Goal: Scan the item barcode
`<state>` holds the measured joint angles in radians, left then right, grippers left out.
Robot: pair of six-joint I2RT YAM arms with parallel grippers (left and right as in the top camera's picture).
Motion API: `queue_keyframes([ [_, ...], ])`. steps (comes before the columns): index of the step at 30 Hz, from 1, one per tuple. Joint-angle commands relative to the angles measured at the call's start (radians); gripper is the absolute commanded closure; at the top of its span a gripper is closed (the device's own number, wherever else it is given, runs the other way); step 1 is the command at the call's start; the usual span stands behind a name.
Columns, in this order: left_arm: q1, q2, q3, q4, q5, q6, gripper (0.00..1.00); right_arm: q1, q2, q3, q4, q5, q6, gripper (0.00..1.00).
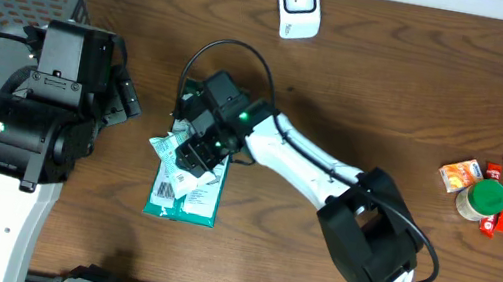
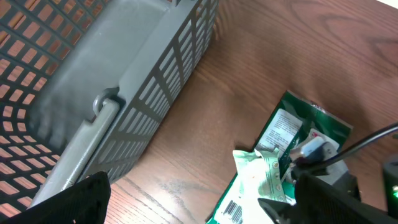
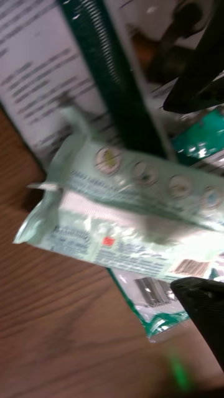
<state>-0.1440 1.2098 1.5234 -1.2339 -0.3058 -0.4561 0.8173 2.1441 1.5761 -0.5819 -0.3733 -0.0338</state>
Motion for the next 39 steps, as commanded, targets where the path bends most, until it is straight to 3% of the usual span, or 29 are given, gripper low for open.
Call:
queue_keyframes([
  [1,0.005,-0.002,0.006,-0.004,-0.018,-0.002,0.05,0.019,0.019,-0.032,0.046,0.048,0.022,0.21],
  [8,0.005,-0.002,0.006,-0.004,-0.018,-0.002,0.05,0.018,0.022,-0.095,0.135,0.055,0.056,0.28],
  [10,0.005,-0.002,0.006,-0.004,-0.018,-0.002,0.05,0.018,0.022,-0.103,0.145,0.055,0.056,0.36],
  [13,0.005,-0.002,0.006,-0.004,-0.018,-0.002,0.05,0.019,0.022,-0.104,0.145,0.051,0.057,0.55],
  [17,0.005,-0.002,0.006,-0.004,-0.018,-0.002,0.05,0.018,0.021,-0.103,0.144,0.041,0.06,0.91],
  [18,0.005,-0.002,0.006,-0.004,-0.018,-0.002,0.05,0.015,0.015,-0.103,0.144,0.032,0.067,0.94],
  [22,0.005,-0.002,0.006,-0.004,-0.018,-0.002,0.05,-0.005,-0.008,-0.103,0.145,-0.025,0.067,0.89],
  [23,0.005,-0.002,0.006,-0.004,-0.018,-0.002,0.05,-0.009,-0.009,-0.103,0.144,-0.024,0.072,0.9],
  [24,0.005,-0.002,0.006,-0.004,-0.018,-0.002,0.05,-0.012,-0.009,-0.103,0.143,-0.024,0.074,0.99],
  [29,0.005,-0.002,0.006,-0.004,-0.018,-0.002,0.05,-0.039,-0.04,-0.101,0.146,-0.037,0.074,0.99],
  [35,0.005,-0.002,0.006,-0.004,-0.018,-0.002,0.05,-0.086,-0.204,-0.1,0.087,-0.032,0.042,0.99],
  [39,0.005,-0.002,0.006,-0.004,-0.018,-0.002,0.05,-0.121,-0.314,-0.1,-0.02,0.085,-0.018,0.99],
])
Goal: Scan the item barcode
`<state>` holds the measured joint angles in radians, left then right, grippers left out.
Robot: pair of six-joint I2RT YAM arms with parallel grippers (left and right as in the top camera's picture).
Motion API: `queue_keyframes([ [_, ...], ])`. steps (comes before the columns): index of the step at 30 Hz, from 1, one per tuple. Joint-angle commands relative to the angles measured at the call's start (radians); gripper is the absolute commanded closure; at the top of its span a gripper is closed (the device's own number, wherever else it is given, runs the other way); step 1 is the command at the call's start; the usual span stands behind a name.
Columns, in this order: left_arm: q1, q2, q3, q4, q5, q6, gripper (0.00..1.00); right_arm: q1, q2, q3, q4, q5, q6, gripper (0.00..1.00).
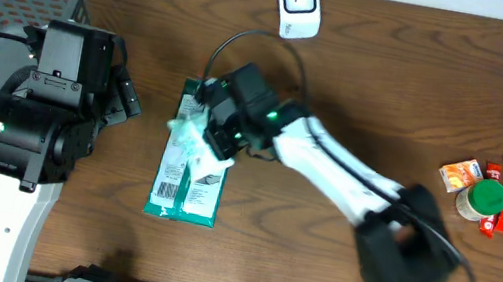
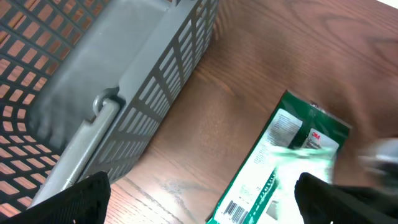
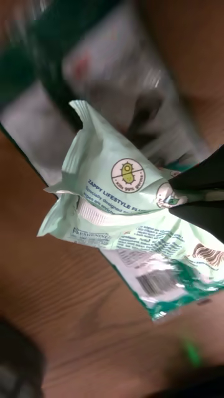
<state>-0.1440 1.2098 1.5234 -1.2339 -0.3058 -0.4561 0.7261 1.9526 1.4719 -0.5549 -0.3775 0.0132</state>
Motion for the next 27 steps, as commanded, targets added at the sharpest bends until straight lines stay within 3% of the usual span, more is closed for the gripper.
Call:
queue_keyframes([
  [1,0.005,-0.002,0.006,-0.004,-0.018,-0.002,0.05,-0.04,-0.146,0.004,-0.084,0.137,-0.075,0.99],
  [7,0.005,-0.002,0.006,-0.004,-0.018,-0.002,0.05,-0.129,-0.191,0.003,-0.317,0.399,-0.077,0.99],
  [10,0.005,-0.002,0.006,-0.004,-0.018,-0.002,0.05,-0.179,-0.167,-0.006,-0.367,0.439,-0.049,0.99],
  [21,0.005,-0.002,0.006,-0.004,-0.018,-0.002,0.05,-0.264,-0.09,-0.166,-0.266,0.373,0.001,0.99],
  [27,0.005,-0.002,0.006,-0.004,-0.018,-0.002,0.05,-0.315,-0.103,-0.137,-0.282,0.32,0.0,0.94],
])
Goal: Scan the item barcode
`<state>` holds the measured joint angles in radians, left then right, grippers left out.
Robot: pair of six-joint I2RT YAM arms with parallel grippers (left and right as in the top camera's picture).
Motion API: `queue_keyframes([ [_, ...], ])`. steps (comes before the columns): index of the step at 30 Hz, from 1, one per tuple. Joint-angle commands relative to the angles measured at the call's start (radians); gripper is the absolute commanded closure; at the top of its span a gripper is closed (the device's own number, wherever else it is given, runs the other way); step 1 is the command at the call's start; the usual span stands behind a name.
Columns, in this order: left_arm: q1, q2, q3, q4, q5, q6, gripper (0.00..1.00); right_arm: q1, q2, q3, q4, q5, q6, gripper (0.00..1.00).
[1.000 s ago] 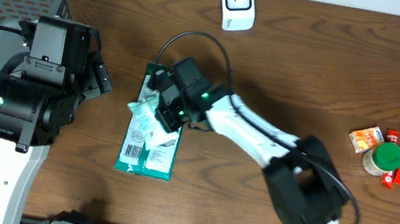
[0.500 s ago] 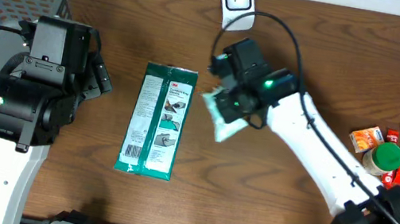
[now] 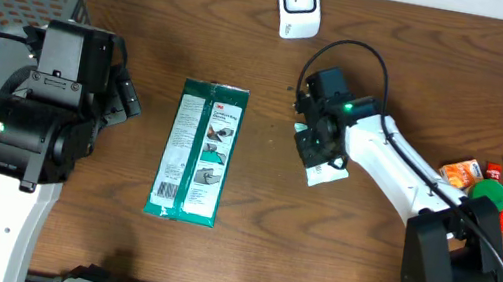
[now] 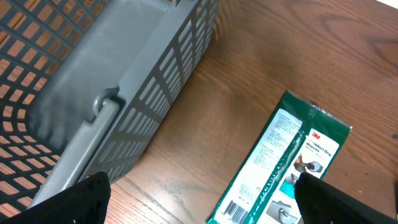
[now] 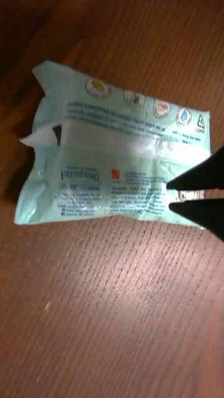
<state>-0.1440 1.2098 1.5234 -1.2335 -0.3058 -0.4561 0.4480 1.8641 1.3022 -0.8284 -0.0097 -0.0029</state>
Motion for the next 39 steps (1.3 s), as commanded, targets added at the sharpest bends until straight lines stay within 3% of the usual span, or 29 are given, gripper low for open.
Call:
queue_keyframes([
  [1,0.005,-0.002,0.006,-0.005,-0.018,-0.002,0.05,-0.05,-0.02,0.048,-0.018,-0.078,0.016,0.93],
  [6,0.005,-0.002,0.006,-0.004,-0.018,-0.002,0.05,-0.134,-0.041,0.105,-0.027,-0.159,0.038,0.85],
  [12,0.005,-0.002,0.006,0.011,-0.018,-0.002,0.05,-0.182,-0.019,0.07,0.011,-0.162,0.077,0.9],
  [22,0.005,-0.002,0.006,0.09,-0.018,-0.002,0.02,-0.161,-0.007,-0.135,0.312,-0.227,0.077,0.94],
  [26,0.004,-0.002,0.005,0.035,0.045,-0.003,0.02,-0.161,-0.006,-0.202,0.416,-0.227,0.077,0.92],
  [27,0.003,-0.002,0.002,0.038,0.124,-0.002,0.05,-0.161,-0.006,-0.207,0.424,-0.228,0.077,0.91],
  [28,0.002,0.001,-0.012,0.057,0.246,-0.002,0.19,-0.161,-0.007,-0.206,0.433,-0.234,0.077,0.9],
  [29,0.002,0.006,-0.025,0.074,0.314,-0.002,0.25,-0.161,-0.008,-0.203,0.442,-0.244,0.077,0.87],
  [32,-0.016,0.036,-0.06,0.117,0.431,-0.002,0.43,-0.177,-0.022,-0.164,0.423,-0.284,0.076,0.84],
  [36,-0.076,0.113,-0.078,0.14,0.479,-0.006,0.49,-0.233,-0.062,-0.053,0.285,-0.366,0.077,0.78],
  [39,-0.134,0.183,-0.078,0.169,0.479,-0.006,0.52,-0.285,-0.089,0.016,0.162,-0.365,0.067,0.62],
])
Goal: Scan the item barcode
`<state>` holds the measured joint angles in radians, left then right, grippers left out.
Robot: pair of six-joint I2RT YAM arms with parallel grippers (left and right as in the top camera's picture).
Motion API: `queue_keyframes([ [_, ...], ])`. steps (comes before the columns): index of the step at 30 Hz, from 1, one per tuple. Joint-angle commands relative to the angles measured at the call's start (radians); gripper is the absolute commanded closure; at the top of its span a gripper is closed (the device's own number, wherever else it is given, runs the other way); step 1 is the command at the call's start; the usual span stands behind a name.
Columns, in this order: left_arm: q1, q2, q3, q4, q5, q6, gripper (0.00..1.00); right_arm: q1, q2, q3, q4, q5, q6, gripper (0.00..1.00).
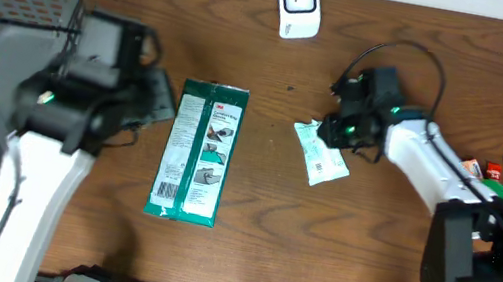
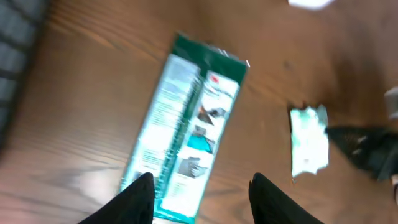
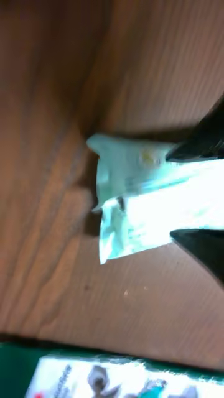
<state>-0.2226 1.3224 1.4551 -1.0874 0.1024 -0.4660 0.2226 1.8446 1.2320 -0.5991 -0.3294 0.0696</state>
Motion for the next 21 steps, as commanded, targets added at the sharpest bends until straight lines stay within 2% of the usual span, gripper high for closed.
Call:
queue_keyframes([
  [1,-0.078,0.099,-0.01,0.04,0.071,0.004,0.54,-0.075,-0.073,0.099,-0.101,-0.046,-0.017,0.58],
  [3,-0.116,0.149,-0.01,0.071,0.071,0.004,0.63,-0.109,-0.077,0.111,-0.164,-0.046,-0.047,0.5],
  [6,-0.18,0.245,-0.01,0.142,0.072,0.004,0.81,-0.161,-0.075,0.106,-0.244,-0.045,-0.086,0.45],
  [8,-0.225,0.316,-0.01,0.204,0.074,0.003,0.89,-0.198,-0.075,0.093,-0.276,-0.045,-0.095,0.42],
  [14,-0.339,0.492,-0.01,0.412,0.074,0.004,0.9,-0.262,-0.075,0.031,-0.261,-0.047,-0.105,0.41],
  [21,-0.413,0.627,-0.01,0.594,0.074,0.004,0.9,-0.26,-0.075,-0.088,-0.127,-0.15,-0.139,0.43],
])
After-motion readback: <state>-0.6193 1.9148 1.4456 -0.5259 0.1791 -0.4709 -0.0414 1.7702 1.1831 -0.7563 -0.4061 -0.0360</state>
